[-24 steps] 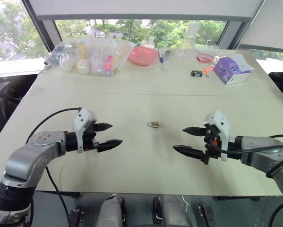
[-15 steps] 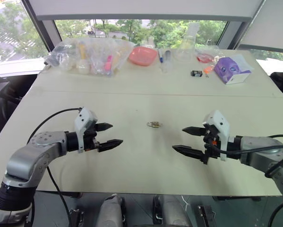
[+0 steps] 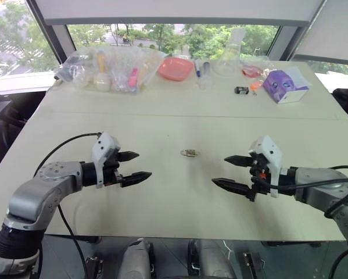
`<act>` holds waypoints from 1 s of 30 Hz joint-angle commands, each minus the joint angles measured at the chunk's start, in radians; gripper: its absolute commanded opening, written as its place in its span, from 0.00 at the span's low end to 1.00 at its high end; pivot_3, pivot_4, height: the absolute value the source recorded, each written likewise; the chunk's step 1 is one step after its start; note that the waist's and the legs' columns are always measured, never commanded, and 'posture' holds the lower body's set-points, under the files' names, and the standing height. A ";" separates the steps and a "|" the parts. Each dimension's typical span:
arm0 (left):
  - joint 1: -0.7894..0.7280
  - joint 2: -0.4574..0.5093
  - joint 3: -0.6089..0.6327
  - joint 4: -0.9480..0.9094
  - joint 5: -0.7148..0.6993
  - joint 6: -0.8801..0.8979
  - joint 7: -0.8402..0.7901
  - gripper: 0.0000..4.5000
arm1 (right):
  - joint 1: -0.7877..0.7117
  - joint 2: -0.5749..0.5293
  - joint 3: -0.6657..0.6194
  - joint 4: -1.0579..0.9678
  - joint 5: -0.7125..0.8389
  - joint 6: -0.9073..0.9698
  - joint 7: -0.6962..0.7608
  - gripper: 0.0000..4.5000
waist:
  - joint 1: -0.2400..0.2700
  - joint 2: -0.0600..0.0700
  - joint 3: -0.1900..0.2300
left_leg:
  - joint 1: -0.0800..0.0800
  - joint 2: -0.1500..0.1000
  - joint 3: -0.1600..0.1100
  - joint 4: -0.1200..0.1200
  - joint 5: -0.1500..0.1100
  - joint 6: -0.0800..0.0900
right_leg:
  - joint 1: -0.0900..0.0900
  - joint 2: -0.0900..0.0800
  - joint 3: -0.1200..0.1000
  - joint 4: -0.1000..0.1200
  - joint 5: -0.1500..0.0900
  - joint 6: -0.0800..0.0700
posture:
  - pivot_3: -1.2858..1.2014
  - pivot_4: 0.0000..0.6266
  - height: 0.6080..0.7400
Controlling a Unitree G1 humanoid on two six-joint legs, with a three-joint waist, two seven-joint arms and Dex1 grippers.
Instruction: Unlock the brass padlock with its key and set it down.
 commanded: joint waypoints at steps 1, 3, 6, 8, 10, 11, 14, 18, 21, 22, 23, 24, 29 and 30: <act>-0.047 0.025 -0.007 0.030 0.030 -0.044 -0.034 1.00 | -0.029 0.018 -0.004 0.007 -0.021 -0.024 -0.031 0.99 | 0.000 0.000 0.000 | 0.000 0.000 0.000 0.000 0.000 0.000 | 0.000 0.000 0.000 0.000 0.000 0.000 | 0.52 0.24 1.00; -0.093 0.034 -0.032 0.068 0.048 -0.072 -0.076 1.00 | -0.032 0.023 0.000 0.009 -0.032 -0.024 -0.043 0.99 | 0.001 0.000 0.000 | 0.000 0.000 0.000 0.000 0.000 0.000 | 0.000 0.000 0.000 0.000 0.000 0.000 | 0.52 0.24 1.00; -0.234 0.025 -0.127 0.184 0.121 -0.162 -0.176 1.00 | -0.043 0.031 0.025 0.010 -0.053 -0.023 -0.057 0.99 | 0.008 0.000 0.000 | 0.000 0.000 0.001 0.000 0.001 -0.001 | 0.000 0.000 0.000 0.000 0.000 0.000 | 0.52 0.24 1.00; -0.357 -0.013 -0.209 0.293 0.182 -0.228 -0.247 1.00 | -0.052 0.040 0.038 0.013 -0.060 -0.025 -0.062 0.99 | 0.017 0.000 0.000 | 0.000 0.000 0.004 0.001 0.000 -0.001 | 0.000 0.000 -0.001 0.000 0.000 0.000 | 0.52 0.24 1.00; -0.494 -0.085 -0.298 0.445 0.249 -0.301 -0.318 1.00 | -0.067 0.054 0.053 0.019 -0.067 -0.023 -0.071 0.99 | 0.027 0.000 0.000 | 0.000 -0.001 0.004 0.001 0.000 -0.001 | 0.001 0.000 -0.001 0.000 0.000 0.000 | 0.52 0.24 1.00; -0.561 -0.128 -0.349 0.548 0.301 -0.345 -0.342 1.00 | -0.074 0.060 0.060 0.021 -0.072 -0.023 -0.077 0.99 | 0.031 -0.001 0.000 | 0.000 -0.002 0.004 0.002 0.001 -0.002 | 0.001 0.000 -0.001 0.000 0.000 0.000 | 0.52 0.24 1.00; -0.660 -0.196 -0.419 0.748 0.398 -0.447 -0.395 1.00 | -0.086 0.074 0.075 0.022 -0.089 -0.021 -0.092 0.99 | 0.023 -0.001 0.000 | -0.001 -0.003 0.004 0.002 0.002 -0.003 | 0.001 0.000 0.000 -0.002 0.000 0.000 | 0.52 0.24 1.00; -0.839 -0.373 -0.482 1.088 0.492 -0.595 -0.459 1.00 | -0.090 0.097 0.078 0.023 -0.163 -0.007 -0.193 0.99 | 0.023 -0.001 0.000 | -0.003 -0.003 0.004 0.001 0.002 -0.003 | -0.003 0.000 0.000 -0.002 0.000 0.000 | 0.52 0.24 1.00; -0.932 -0.467 -0.485 1.281 0.555 -0.709 -0.443 1.00 | -0.063 0.131 0.071 -0.002 -0.176 -0.007 -0.235 0.99 | 0.027 -0.002 0.000 | -0.004 -0.003 0.003 0.002 0.002 -0.003 | -0.002 0.000 -0.001 -0.002 0.000 0.000 | 0.52 0.24 1.00; -0.953 -0.489 -0.480 1.329 0.569 -0.733 -0.436 1.00 | -0.054 0.143 0.071 -0.014 -0.178 -0.004 -0.247 0.99 | 0.024 -0.002 0.000 | -0.004 -0.003 0.003 0.002 0.001 -0.002 | -0.002 0.000 -0.001 -0.002 0.000 0.000 | 0.52 0.24 1.00; -0.972 -0.512 -0.475 1.374 0.582 -0.753 -0.433 1.00 | -0.042 0.156 0.069 -0.027 -0.179 -0.001 -0.261 0.99 | 0.023 -0.002 0.000 | -0.004 -0.003 0.003 0.002 -0.001 0.002 | -0.002 0.000 -0.001 -0.002 0.000 0.000 | 0.52 0.24 1.00; -0.986 -0.530 -0.473 1.412 0.596 -0.772 -0.433 1.00 | -0.034 0.168 0.069 -0.037 -0.180 0.001 -0.275 0.99 | 0.021 -0.002 0.000 | -0.004 -0.003 0.003 0.002 -0.001 0.002 | -0.002 0.000 -0.001 -0.002 0.000 0.000 | 0.52 0.24 1.00; -1.012 -0.612 -0.490 1.541 0.678 -0.817 -0.392 1.00 | 0.001 0.208 0.051 -0.071 -0.185 0.007 -0.325 0.99 | 0.017 -0.002 0.000 | -0.003 -0.002 0.002 0.001 -0.001 0.003 | -0.003 0.001 -0.001 0.000 0.000 0.000 | 0.52 0.24 1.00; -1.016 -0.619 -0.483 1.557 0.690 -0.824 -0.388 1.00 | 0.002 0.212 0.050 -0.074 -0.186 0.009 -0.329 0.99 | 0.021 -0.002 0.000 | -0.003 -0.002 0.002 0.001 -0.001 0.003 | -0.003 0.001 -0.001 0.000 0.000 0.000 | 0.52 0.24 1.00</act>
